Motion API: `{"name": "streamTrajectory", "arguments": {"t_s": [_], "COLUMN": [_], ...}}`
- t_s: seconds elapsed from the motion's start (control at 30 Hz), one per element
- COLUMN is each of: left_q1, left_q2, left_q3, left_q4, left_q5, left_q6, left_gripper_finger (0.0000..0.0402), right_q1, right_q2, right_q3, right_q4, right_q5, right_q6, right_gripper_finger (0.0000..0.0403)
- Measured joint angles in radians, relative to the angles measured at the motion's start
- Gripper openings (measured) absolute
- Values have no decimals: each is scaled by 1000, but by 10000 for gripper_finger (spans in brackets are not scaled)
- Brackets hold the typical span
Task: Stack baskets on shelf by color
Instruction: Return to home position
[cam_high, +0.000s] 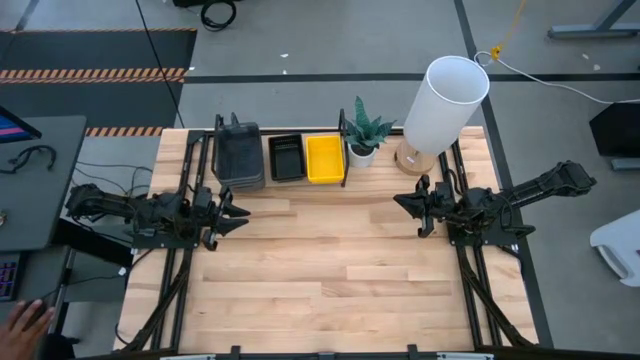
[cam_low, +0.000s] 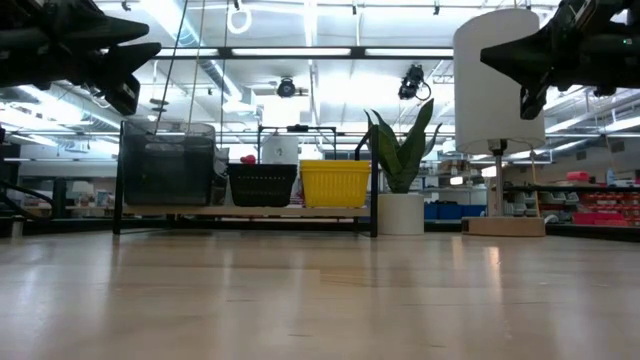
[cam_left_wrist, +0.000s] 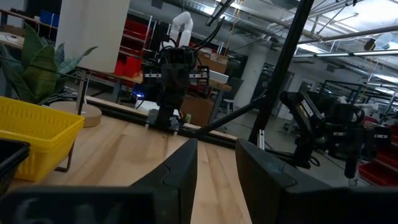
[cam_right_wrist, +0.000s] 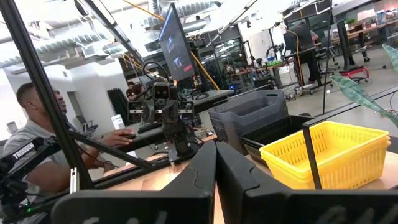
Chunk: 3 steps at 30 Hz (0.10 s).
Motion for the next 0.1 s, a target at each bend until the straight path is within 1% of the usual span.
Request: {"name": "streamTrajectory", "arguments": {"t_s": [0.1], "left_q1": [0], "left_q2": [0], "left_q3": [0], "left_q4": [0], "left_q5": [0], "left_q6": [0], "left_gripper_finger": [117], "right_q1": [0], "right_q2": [0], "right_q3": [0], "right_q4": [0], "right_q5": [0], "right_q6": [0], "right_gripper_finger": [13]}}
